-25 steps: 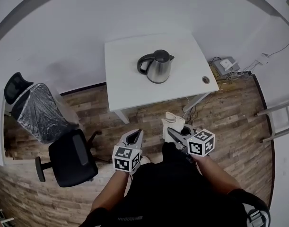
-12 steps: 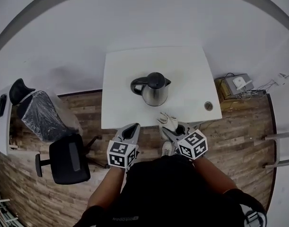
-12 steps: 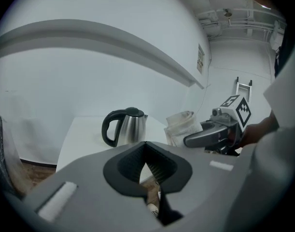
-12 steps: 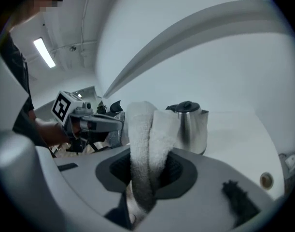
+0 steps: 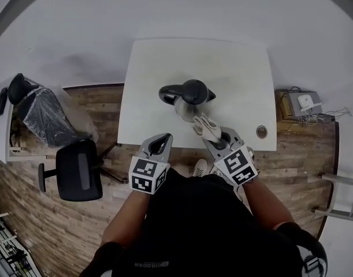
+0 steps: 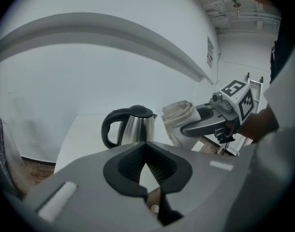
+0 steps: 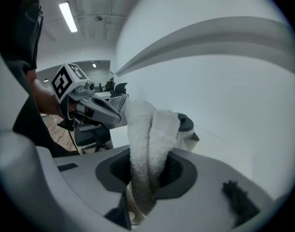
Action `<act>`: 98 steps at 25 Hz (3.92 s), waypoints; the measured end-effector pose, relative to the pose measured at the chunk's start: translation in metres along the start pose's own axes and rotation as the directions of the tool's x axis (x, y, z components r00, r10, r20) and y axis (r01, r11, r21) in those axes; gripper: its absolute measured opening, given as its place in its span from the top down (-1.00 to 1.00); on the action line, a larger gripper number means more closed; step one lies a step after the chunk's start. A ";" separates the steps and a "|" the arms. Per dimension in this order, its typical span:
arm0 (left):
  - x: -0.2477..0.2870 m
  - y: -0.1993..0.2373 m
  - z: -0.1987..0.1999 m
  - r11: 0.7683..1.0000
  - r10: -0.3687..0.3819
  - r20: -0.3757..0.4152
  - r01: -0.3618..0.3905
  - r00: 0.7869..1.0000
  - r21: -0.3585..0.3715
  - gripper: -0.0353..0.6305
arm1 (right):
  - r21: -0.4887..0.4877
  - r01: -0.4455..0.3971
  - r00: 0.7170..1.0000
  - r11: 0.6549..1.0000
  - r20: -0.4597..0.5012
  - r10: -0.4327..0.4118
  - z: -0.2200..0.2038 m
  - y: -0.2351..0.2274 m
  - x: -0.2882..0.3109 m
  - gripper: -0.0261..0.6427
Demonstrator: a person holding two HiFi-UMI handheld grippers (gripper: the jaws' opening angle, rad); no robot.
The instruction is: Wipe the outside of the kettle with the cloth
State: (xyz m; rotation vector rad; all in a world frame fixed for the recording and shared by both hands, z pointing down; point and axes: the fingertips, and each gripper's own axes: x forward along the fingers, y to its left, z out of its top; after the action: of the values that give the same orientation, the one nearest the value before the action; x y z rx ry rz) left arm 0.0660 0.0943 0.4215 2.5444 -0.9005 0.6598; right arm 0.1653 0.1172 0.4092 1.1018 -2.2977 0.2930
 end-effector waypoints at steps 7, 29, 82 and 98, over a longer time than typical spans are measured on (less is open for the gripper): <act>0.013 0.043 0.011 0.988 -0.140 -0.032 0.142 0.990 0.066 0.87 | -0.375 0.110 0.969 0.921 -0.165 -0.183 0.060 -0.003 0.036 0.63; 0.023 0.111 -0.036 0.950 -0.312 -0.080 0.312 0.947 -0.006 0.87 | -0.288 0.117 0.838 0.950 -0.484 -0.250 -0.015 0.018 0.150 0.63; 0.051 0.058 0.003 0.924 -0.356 -0.131 0.370 0.925 0.100 0.87 | 0.953 -0.170 0.871 0.251 0.265 -0.413 -0.049 -0.073 0.028 0.63; 0.054 0.047 -0.005 0.959 -0.265 -0.171 0.278 0.949 0.060 0.87 | 0.993 -0.031 0.957 0.111 0.061 -0.284 -0.165 -0.082 0.085 0.63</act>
State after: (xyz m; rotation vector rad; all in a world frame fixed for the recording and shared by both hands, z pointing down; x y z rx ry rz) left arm 0.0707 0.0355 0.4627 2.5763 -0.4646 0.8161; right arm 0.2520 0.0802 0.5887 2.0206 -1.9508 2.0109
